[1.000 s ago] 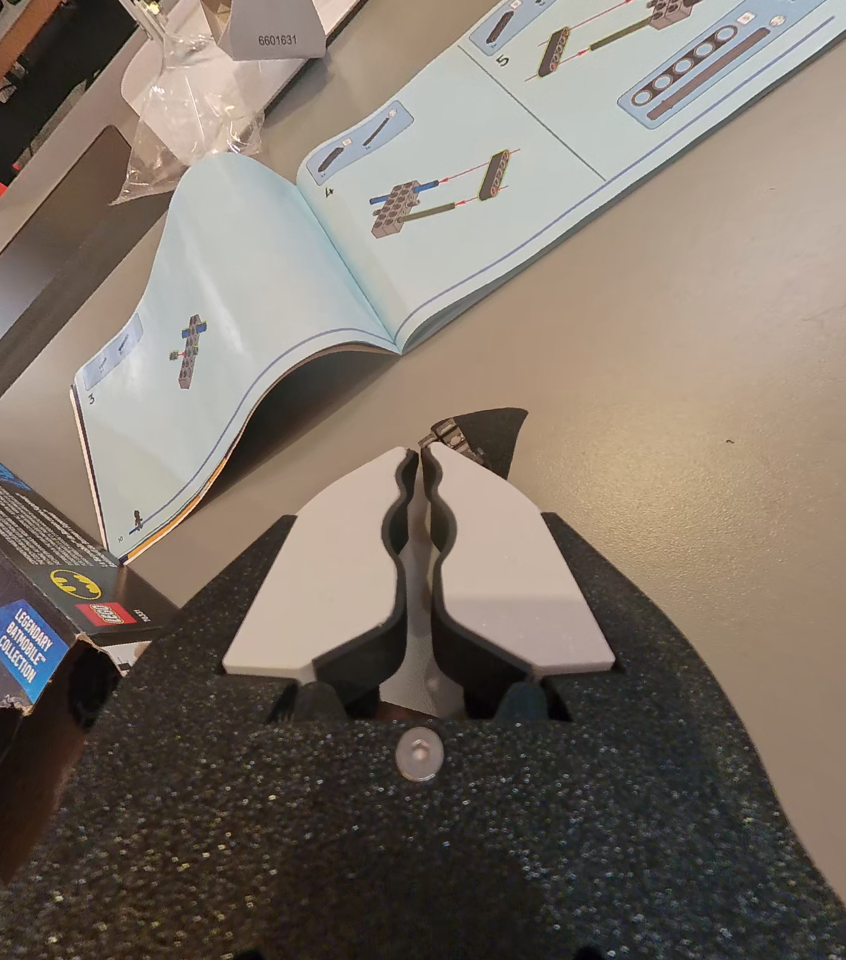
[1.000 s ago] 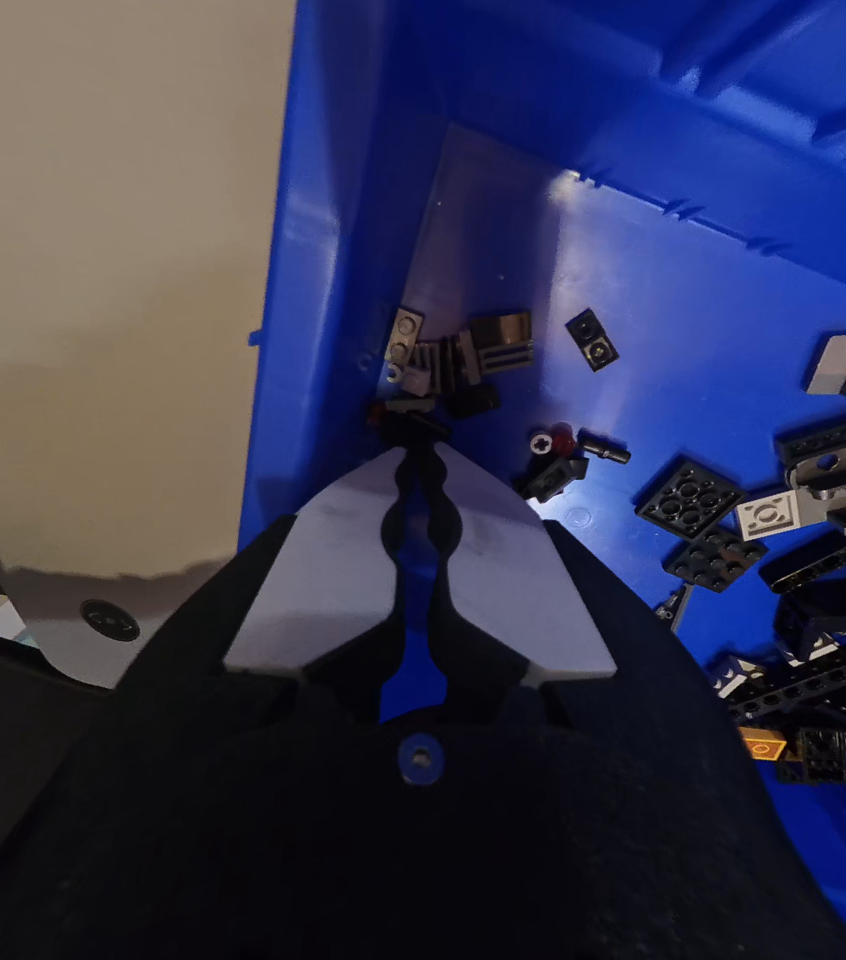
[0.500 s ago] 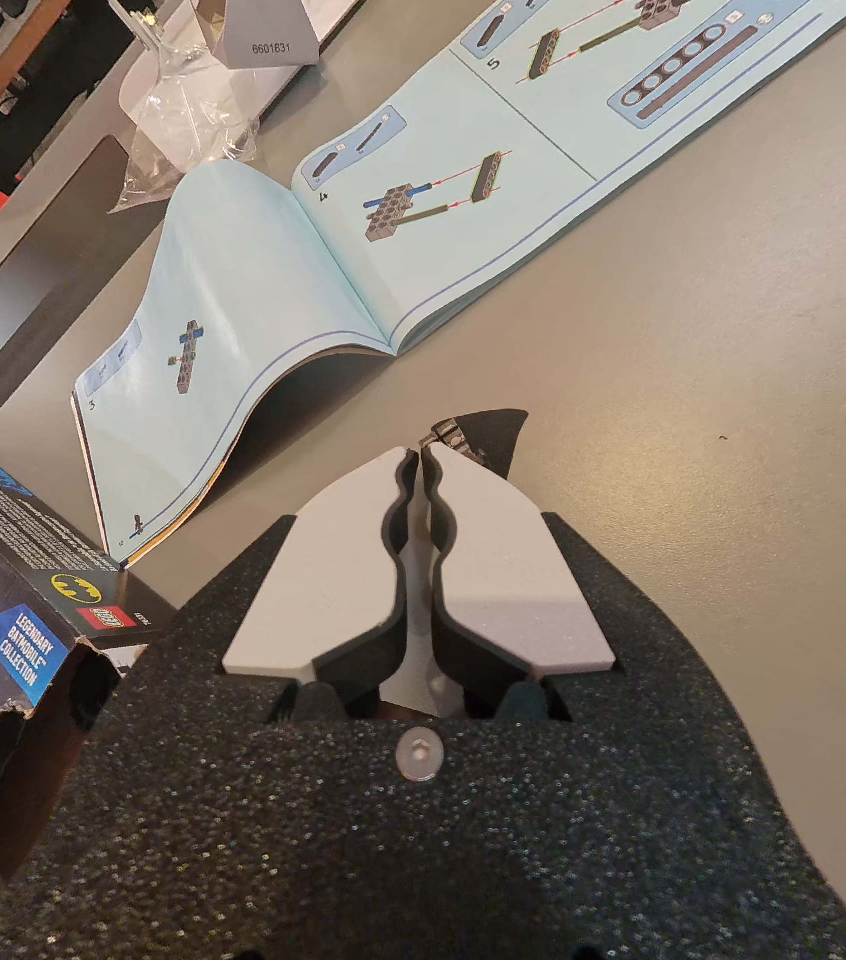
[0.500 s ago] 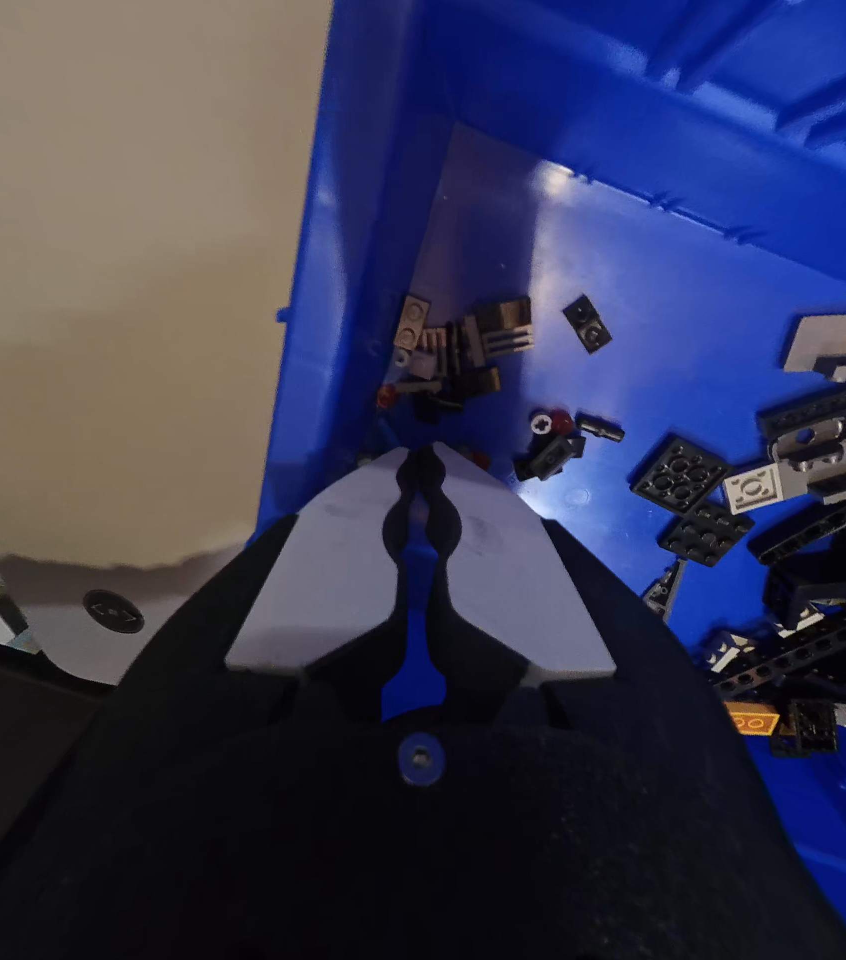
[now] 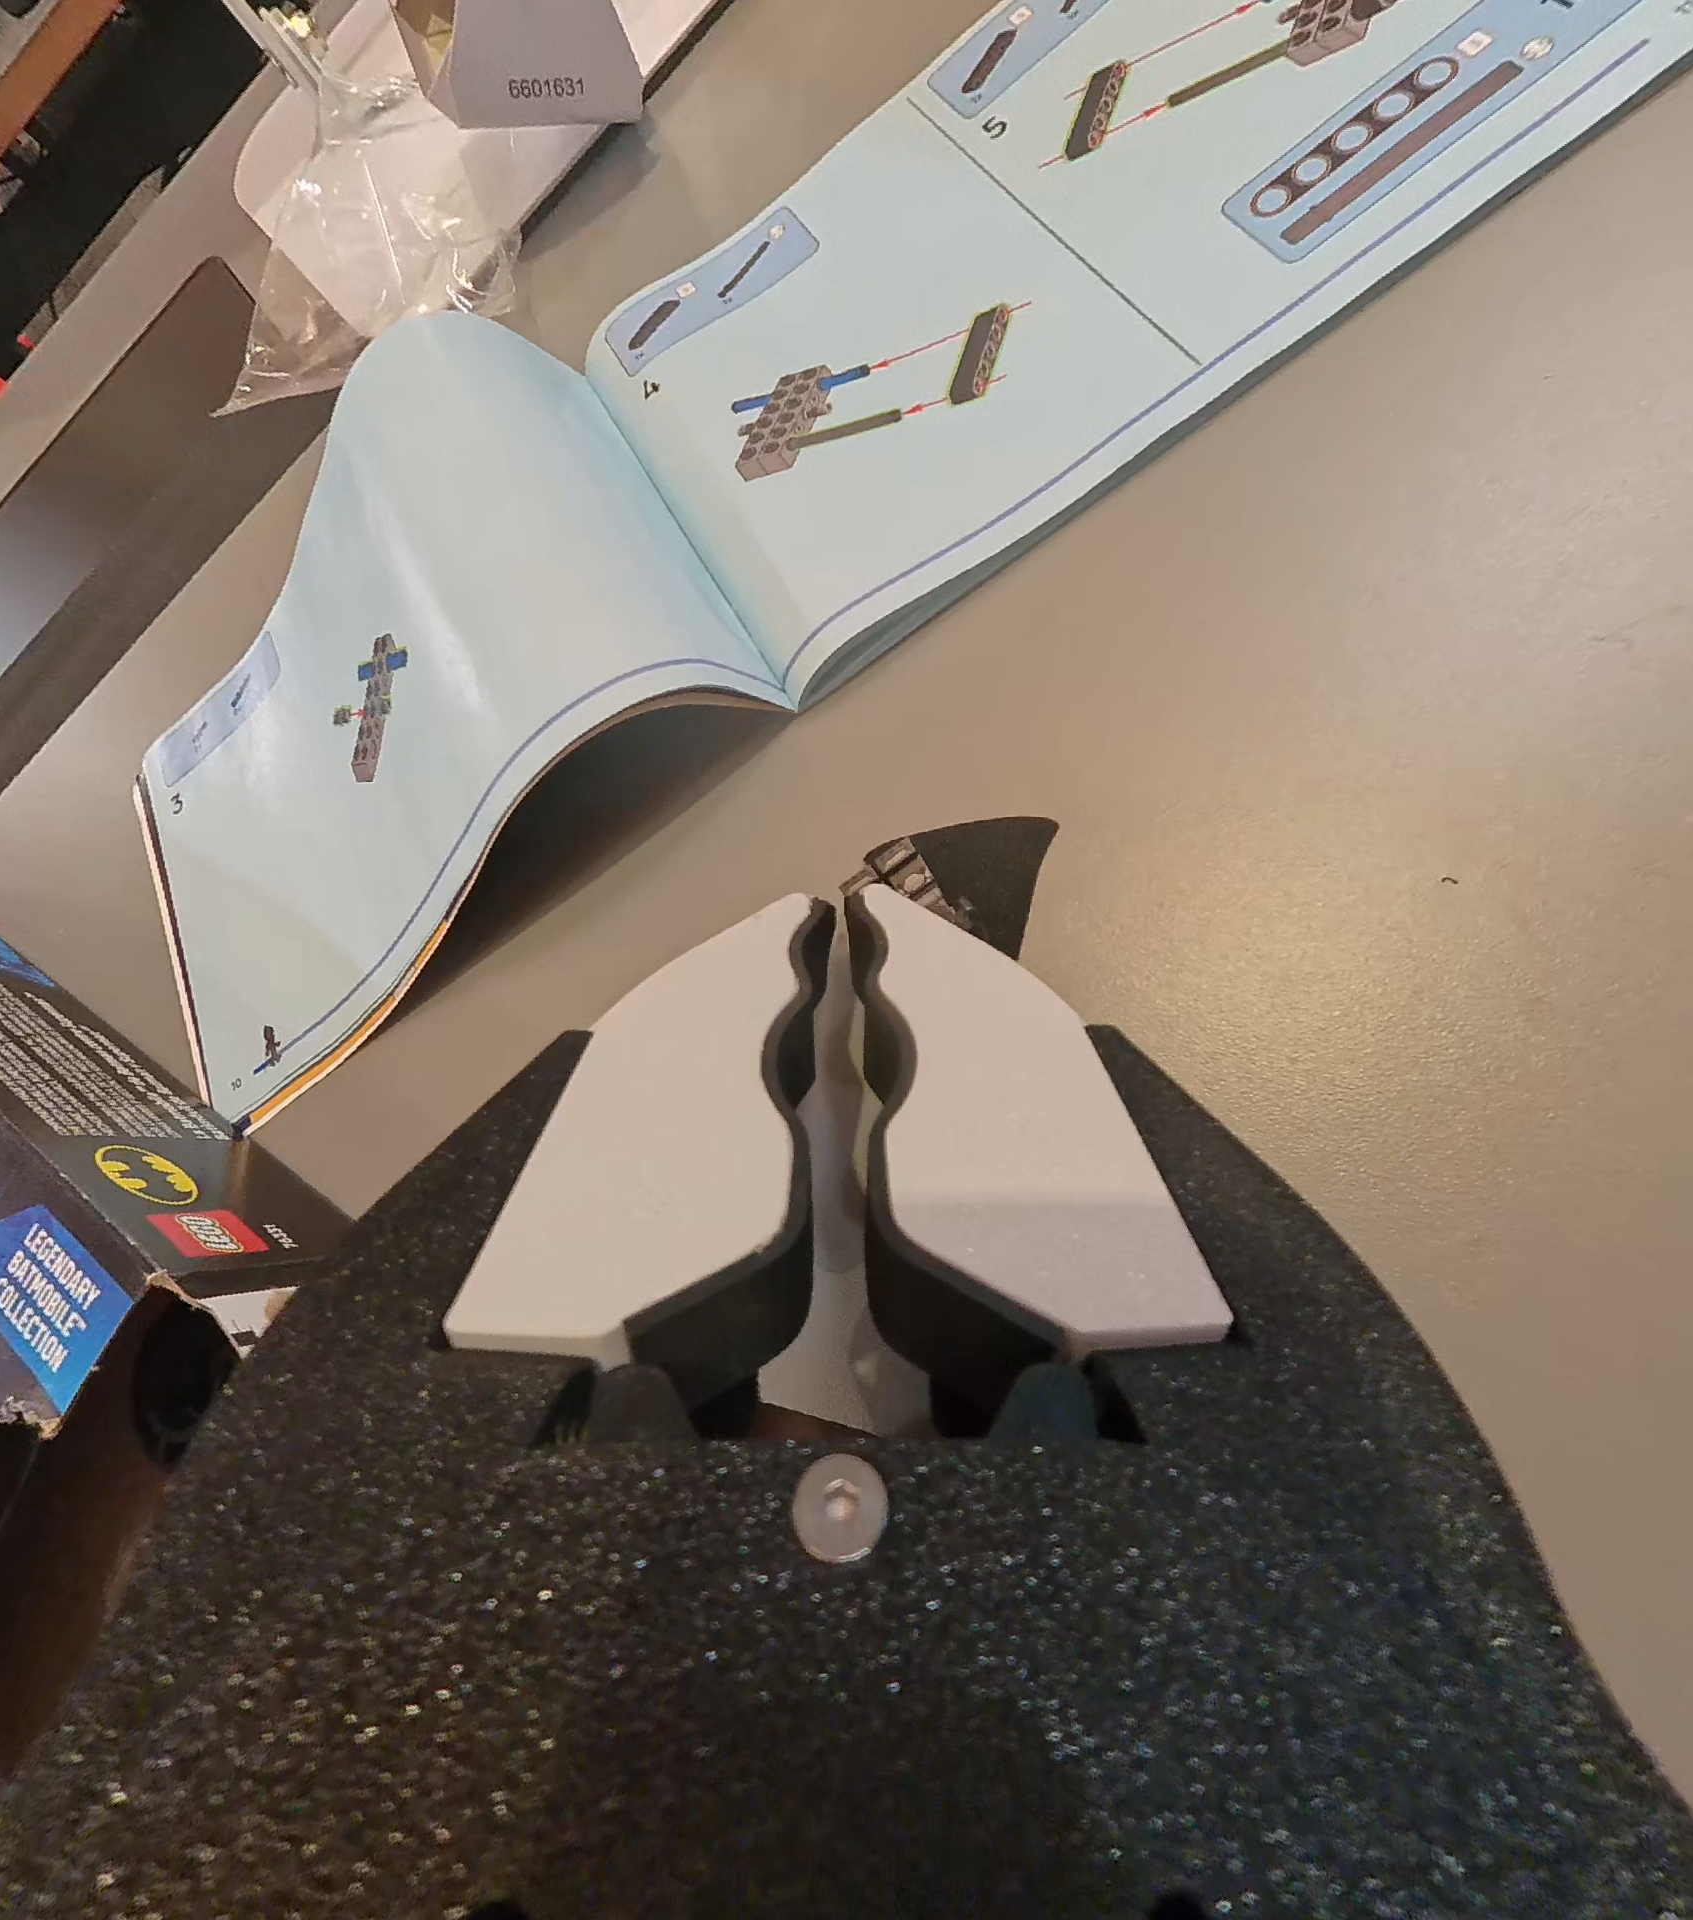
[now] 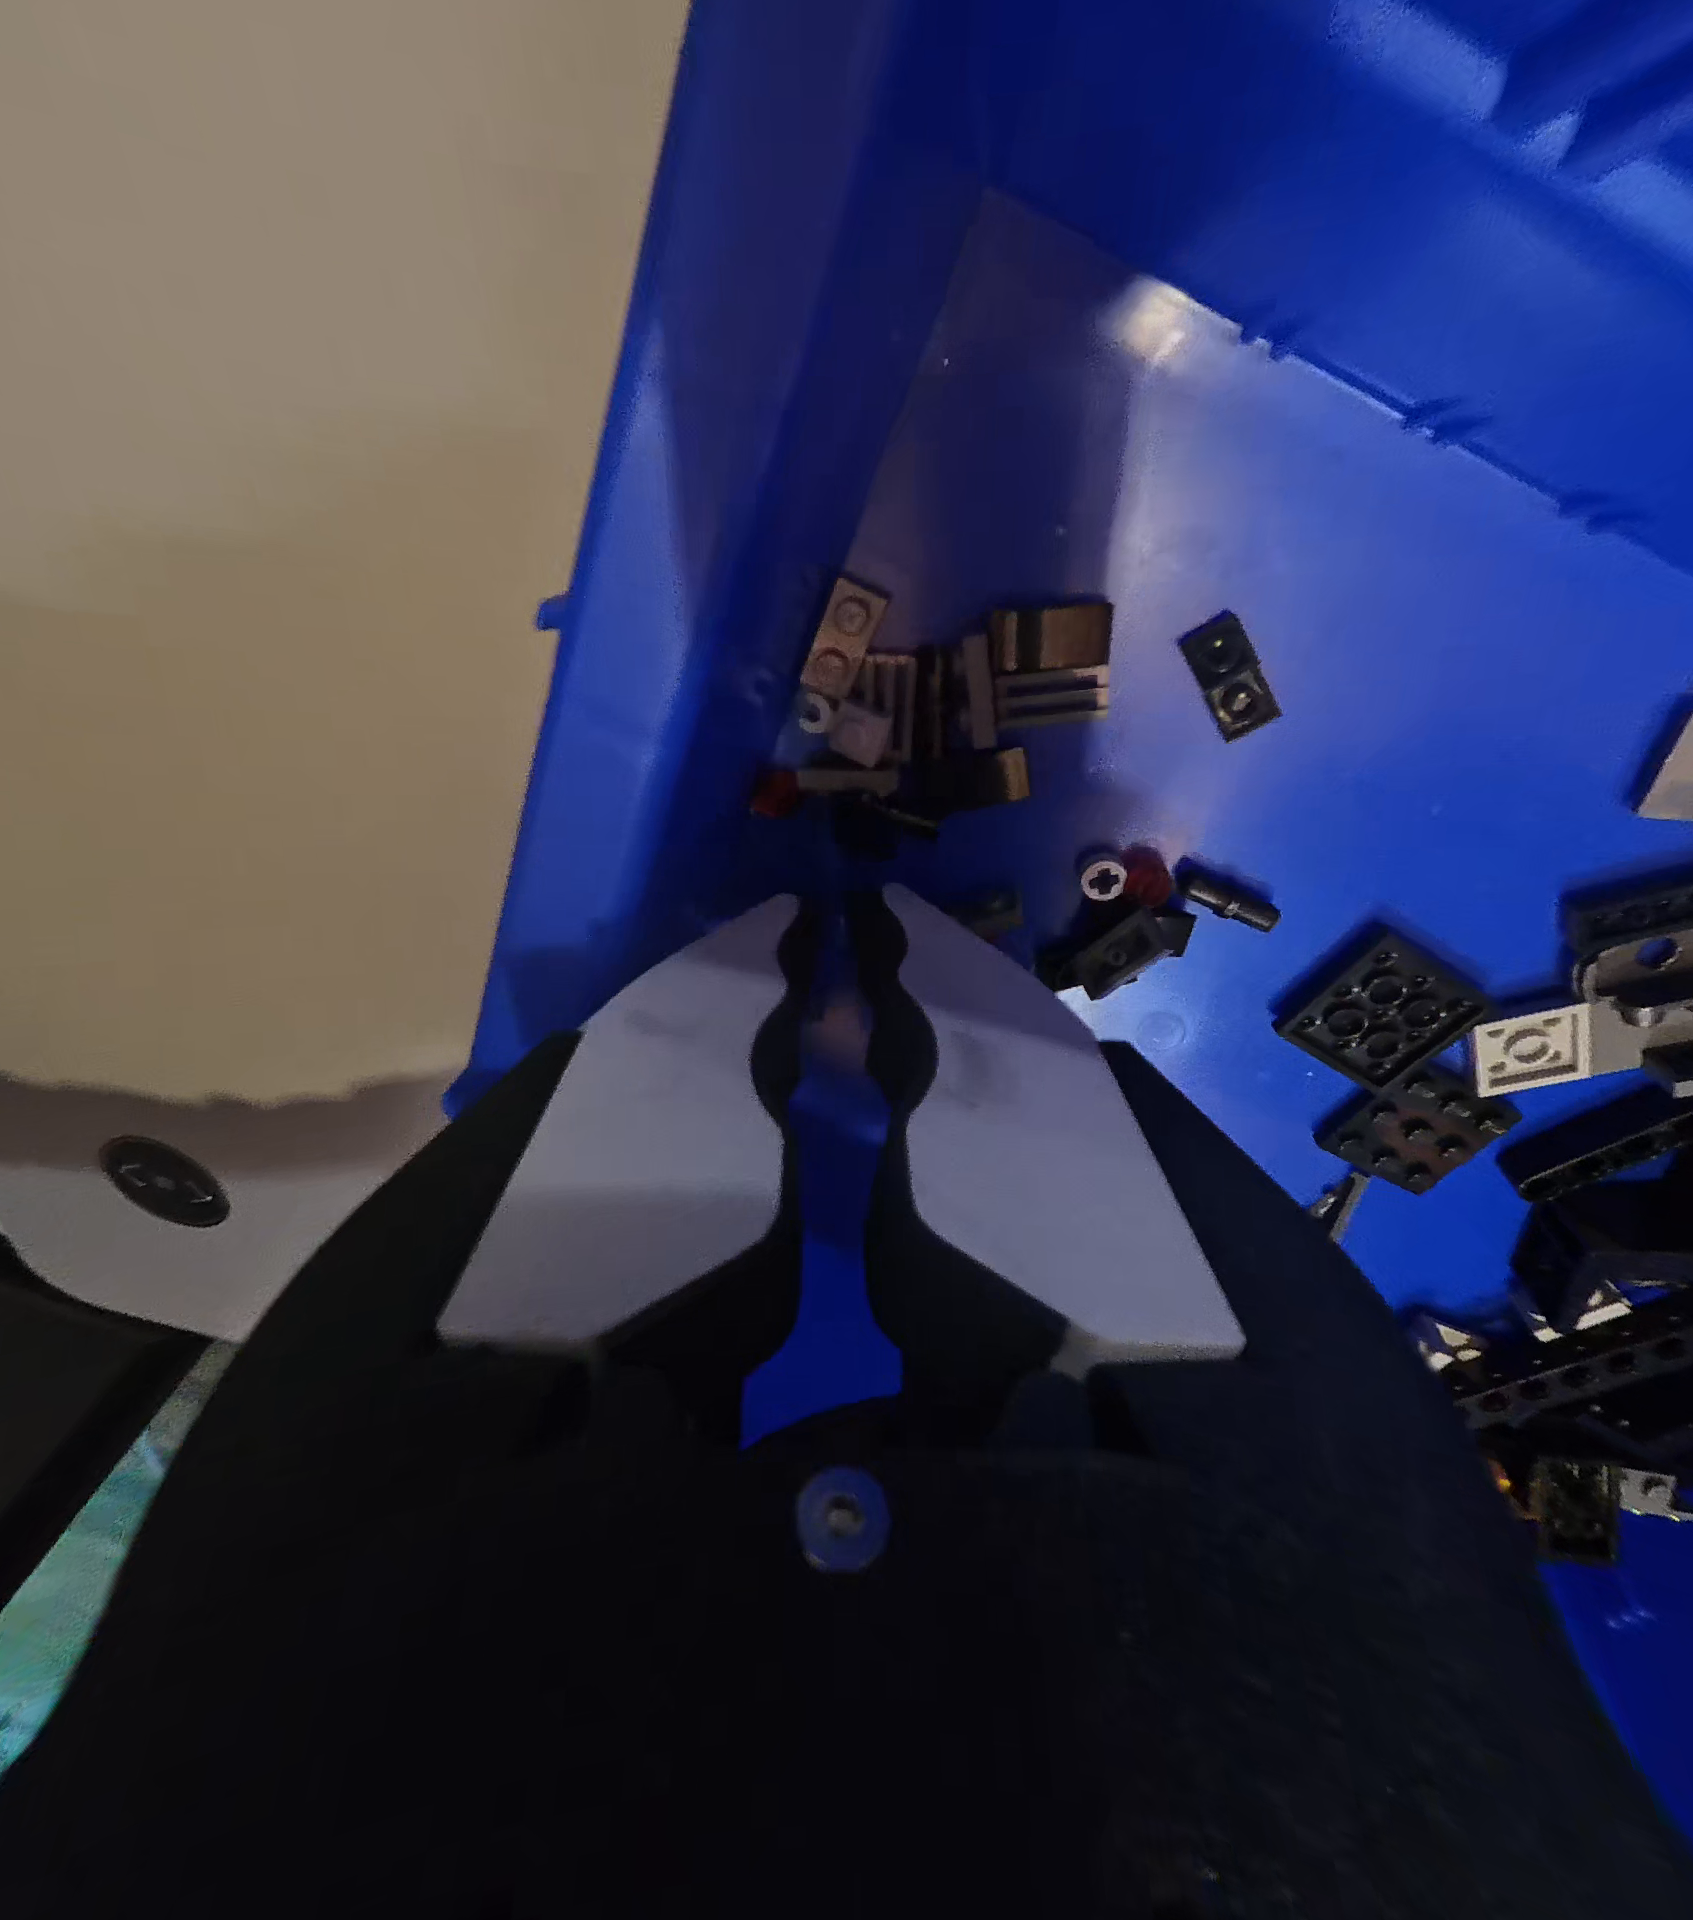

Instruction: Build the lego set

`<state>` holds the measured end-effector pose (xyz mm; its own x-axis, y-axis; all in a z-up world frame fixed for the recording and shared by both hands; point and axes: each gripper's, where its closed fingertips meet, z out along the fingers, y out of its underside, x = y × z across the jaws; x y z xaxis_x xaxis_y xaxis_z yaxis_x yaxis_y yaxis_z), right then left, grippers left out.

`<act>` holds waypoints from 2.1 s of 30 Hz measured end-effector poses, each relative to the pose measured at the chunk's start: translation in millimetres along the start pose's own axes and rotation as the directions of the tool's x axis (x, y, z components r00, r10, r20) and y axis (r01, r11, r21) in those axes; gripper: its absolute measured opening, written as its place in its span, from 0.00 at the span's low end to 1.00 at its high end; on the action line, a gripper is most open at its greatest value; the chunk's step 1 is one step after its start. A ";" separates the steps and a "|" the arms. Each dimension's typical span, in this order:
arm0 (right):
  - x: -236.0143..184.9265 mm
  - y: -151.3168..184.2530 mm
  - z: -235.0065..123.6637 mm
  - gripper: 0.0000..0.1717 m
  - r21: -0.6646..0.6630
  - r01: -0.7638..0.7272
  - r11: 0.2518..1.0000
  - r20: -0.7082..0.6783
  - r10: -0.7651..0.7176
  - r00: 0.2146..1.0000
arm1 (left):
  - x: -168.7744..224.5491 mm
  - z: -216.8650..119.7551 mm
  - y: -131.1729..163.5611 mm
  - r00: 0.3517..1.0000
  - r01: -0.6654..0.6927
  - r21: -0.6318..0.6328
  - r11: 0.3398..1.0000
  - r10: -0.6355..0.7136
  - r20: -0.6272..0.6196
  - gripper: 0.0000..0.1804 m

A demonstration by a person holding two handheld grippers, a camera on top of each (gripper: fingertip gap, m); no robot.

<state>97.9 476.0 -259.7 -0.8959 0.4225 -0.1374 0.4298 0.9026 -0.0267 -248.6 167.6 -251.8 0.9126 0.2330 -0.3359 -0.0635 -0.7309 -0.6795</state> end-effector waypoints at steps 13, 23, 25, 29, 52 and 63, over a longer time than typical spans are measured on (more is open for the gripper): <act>7.4 -0.9 -1.5 0.03 0.011 0.002 1.000 -0.071 -0.001 0.997 | -0.1 0.0 -0.2 1.000 -0.007 0.001 1.000 0.007 0.005 0.02; 4.3 -11.2 -51.5 0.03 0.079 -0.079 0.994 -0.226 0.095 0.970 | -1.2 -8.2 -8.2 1.000 -0.003 0.078 0.997 0.002 0.009 0.06; 3.6 -17.9 -65.0 0.03 0.094 -0.111 0.989 -0.281 0.133 0.950 | -5.8 -14.8 -14.0 0.999 0.046 0.138 0.989 -0.046 0.001 0.06; 3.0 -41.8 -89.9 0.03 0.127 -0.172 0.977 -0.401 0.209 0.892 | -6.7 -36.7 -34.5 0.978 0.197 0.288 0.937 -0.170 -0.117 0.07; -8.8 -316.1 -3.3 0.03 0.345 -0.005 0.939 -0.334 0.128 0.934 | 79.2 -107.8 -7.2 0.828 0.365 0.247 0.897 -0.192 -0.527 0.11; -5.1 -324.8 -2.0 0.08 0.474 -0.099 0.875 -0.279 0.256 0.926 | 89.0 -122.3 -12.0 0.810 0.403 0.291 0.868 -0.190 -0.556 0.12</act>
<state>-37.3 180.8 -248.3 -0.7509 0.6449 0.1423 0.5178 0.7087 -0.4793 -117.2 118.7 -193.8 0.9752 -0.0292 0.2193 0.1952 -0.3533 -0.9149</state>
